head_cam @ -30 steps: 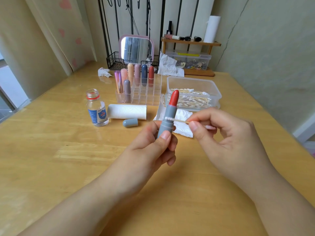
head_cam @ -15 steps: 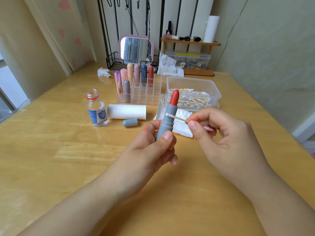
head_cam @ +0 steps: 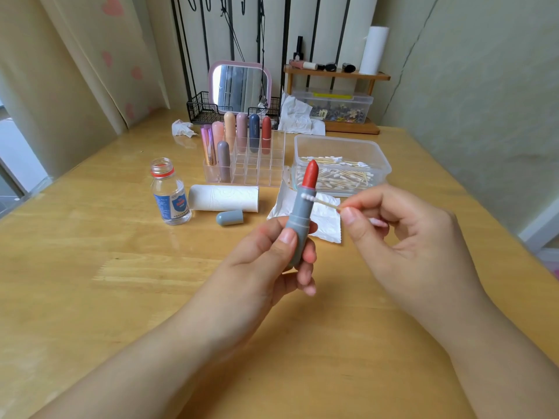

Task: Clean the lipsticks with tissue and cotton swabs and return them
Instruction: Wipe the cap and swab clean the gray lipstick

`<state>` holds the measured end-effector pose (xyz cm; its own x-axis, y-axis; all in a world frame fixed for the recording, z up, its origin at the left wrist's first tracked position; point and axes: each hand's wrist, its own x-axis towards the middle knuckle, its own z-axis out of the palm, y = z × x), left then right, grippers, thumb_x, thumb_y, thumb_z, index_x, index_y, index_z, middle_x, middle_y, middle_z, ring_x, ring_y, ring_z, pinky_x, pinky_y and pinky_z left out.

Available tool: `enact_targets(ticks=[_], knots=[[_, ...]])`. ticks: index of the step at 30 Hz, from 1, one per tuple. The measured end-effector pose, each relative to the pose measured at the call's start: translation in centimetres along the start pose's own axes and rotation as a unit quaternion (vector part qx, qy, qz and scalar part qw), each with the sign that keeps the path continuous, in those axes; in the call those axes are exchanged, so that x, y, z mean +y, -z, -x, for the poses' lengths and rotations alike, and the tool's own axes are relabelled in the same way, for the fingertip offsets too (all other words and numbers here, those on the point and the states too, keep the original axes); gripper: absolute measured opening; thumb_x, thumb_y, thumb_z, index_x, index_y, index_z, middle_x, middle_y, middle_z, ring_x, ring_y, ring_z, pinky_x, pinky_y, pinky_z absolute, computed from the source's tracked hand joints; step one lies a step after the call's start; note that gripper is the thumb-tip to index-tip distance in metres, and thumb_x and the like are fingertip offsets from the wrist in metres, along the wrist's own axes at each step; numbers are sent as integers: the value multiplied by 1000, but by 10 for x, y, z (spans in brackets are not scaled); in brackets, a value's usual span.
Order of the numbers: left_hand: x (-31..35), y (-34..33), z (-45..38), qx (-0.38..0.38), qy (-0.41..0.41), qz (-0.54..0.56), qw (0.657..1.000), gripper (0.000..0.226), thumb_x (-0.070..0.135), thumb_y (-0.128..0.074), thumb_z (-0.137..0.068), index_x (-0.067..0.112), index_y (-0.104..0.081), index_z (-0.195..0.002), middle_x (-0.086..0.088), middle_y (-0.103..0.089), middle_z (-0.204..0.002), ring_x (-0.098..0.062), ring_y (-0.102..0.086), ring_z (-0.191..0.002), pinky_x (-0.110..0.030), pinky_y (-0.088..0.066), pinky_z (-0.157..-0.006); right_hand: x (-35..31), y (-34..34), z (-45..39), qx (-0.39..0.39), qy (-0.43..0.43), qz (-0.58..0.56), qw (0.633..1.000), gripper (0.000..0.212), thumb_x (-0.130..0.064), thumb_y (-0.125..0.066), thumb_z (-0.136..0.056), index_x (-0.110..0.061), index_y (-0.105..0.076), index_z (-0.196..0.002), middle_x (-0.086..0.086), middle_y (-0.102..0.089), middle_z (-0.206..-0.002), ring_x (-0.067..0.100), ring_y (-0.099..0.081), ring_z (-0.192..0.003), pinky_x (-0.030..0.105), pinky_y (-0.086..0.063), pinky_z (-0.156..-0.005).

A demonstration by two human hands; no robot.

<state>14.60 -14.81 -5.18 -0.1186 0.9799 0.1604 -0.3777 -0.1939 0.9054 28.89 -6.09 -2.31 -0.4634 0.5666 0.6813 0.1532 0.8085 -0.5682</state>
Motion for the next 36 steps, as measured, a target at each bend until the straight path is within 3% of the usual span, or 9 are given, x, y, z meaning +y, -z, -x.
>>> enact_targets(ticks=[3, 7, 11, 15, 20, 26, 29, 36], knots=[[1, -1, 0, 5, -1, 18, 1000, 31, 25, -44, -88, 2, -54, -106, 1, -51, -71, -12, -44, -60, -25, -48, -63, -2, -1, 2, -39, 7, -25, 999, 10, -24, -57, -82, -20, -60, -73, 3, -51, -62, 12, -43, -54, 11, -36, -52], [2, -3, 1, 20, -5, 12, 1000, 27, 27, -47, -85, 7, -52, -102, 2, -45, -69, -11, -39, -57, -24, -46, -62, -1, 0, 0, -12, 2, -6, 1000, 9, -24, -58, -84, -20, -61, -76, 3, -50, -63, 14, -44, -55, 11, -36, -55], [1, -1, 0, 38, -18, -14, 999, 25, 19, -53, -82, 15, -44, -105, 5, -45, -65, -8, -46, -53, -28, -43, -65, -2, -1, 1, -25, 7, -10, 1000, 11, -26, -56, -83, -19, -62, -76, -1, -51, -64, 8, -44, -55, 7, -35, -56], [2, -1, -1, 40, -30, 13, 999, 23, 16, -50, -82, 12, -42, -103, 3, -45, -65, -11, -40, -56, -22, -46, -59, -2, 0, 0, -2, 8, 4, 1000, 11, -24, -57, -83, -17, -63, -77, 0, -49, -63, 10, -44, -55, 8, -35, -57], [1, -2, -1, 33, -25, 22, 999, 21, 15, -49, -82, 8, -43, -101, 0, -46, -66, -12, -42, -55, -23, -46, -59, -4, 0, 1, -38, 12, -29, 999, 9, -25, -56, -81, -21, -60, -74, 0, -49, -62, 7, -41, -53, 9, -34, -55], [1, -1, 0, 17, -22, 15, 1000, 15, 21, -46, -86, 7, -48, -93, -3, -53, -74, -13, -46, -58, -26, -48, -62, 0, 1, 0, 2, 3, -10, 1000, 12, -25, -56, -82, -17, -62, -76, 5, -49, -59, 15, -43, -55, 13, -35, -53], [2, 0, -1, 16, -19, 16, 1000, 21, 23, -46, -87, 5, -50, -96, -3, -54, -75, -13, -46, -60, -27, -48, -63, -1, 1, 2, -29, 10, -22, 999, 12, -25, -57, -80, -17, -62, -73, 4, -47, -57, 14, -41, -53, 16, -35, -51], [2, -3, 0, 9, -1, 47, 999, 32, 24, -44, -87, -1, -51, -106, -2, -51, -70, -14, -44, -58, -28, -49, -63, 0, 1, 0, 4, 3, -19, 1000, 10, -26, -56, -83, -20, -62, -77, 4, -51, -60, 15, -45, -55, 15, -38, -53]])
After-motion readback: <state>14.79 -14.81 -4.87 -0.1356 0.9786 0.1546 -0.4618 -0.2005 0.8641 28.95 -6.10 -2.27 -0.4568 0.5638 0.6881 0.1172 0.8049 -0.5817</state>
